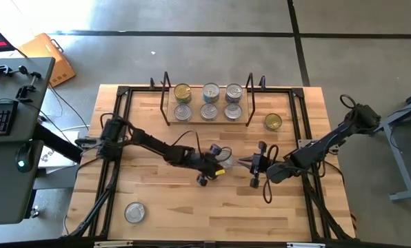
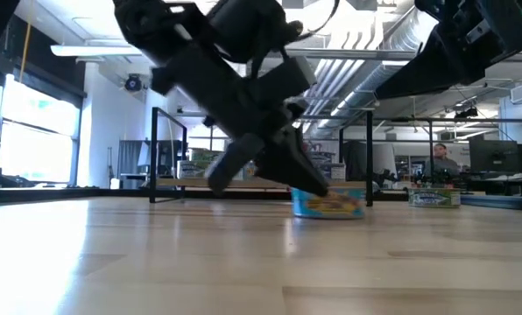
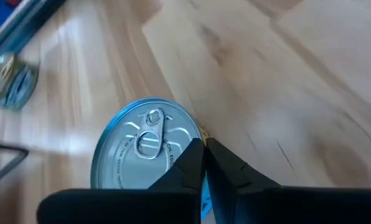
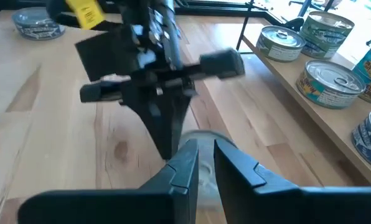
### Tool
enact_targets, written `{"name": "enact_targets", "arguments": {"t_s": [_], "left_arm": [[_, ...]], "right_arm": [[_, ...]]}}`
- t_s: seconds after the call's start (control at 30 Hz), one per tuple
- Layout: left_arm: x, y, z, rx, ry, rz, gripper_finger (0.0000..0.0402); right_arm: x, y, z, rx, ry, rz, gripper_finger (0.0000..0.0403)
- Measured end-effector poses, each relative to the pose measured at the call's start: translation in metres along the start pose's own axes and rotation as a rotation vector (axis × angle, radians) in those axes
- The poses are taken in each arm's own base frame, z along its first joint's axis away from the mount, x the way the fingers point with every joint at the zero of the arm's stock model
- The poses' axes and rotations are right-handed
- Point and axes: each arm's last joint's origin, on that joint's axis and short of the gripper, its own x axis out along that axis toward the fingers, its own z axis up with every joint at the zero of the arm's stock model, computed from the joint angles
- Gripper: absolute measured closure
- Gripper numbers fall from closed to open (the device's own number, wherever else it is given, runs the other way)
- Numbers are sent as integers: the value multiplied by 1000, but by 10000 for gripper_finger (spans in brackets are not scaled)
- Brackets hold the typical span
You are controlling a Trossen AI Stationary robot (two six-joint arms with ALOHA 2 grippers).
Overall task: Stack canned seafood by type on shelf
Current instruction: Stack the light blue tuna can on top of the light blue tuna can on the shelf
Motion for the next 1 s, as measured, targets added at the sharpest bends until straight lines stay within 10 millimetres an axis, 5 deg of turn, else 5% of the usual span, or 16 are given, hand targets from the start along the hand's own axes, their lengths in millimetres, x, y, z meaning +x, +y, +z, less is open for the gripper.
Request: {"name": "enact_targets", "arguments": {"t_s": [0.3, 0.7, 1.0], "left_arm": [[-37, -15, 14, 51, 177, 108, 401], [-51, -30, 20, 54, 293, 312, 401], [-72, -6, 14, 13, 321, 407, 401]], "right_arm": [[0, -1, -2, -14, 13, -11, 359], [0, -1, -3, -15, 20, -13, 359], [0, -1, -3, -16, 20, -15, 359]]}}
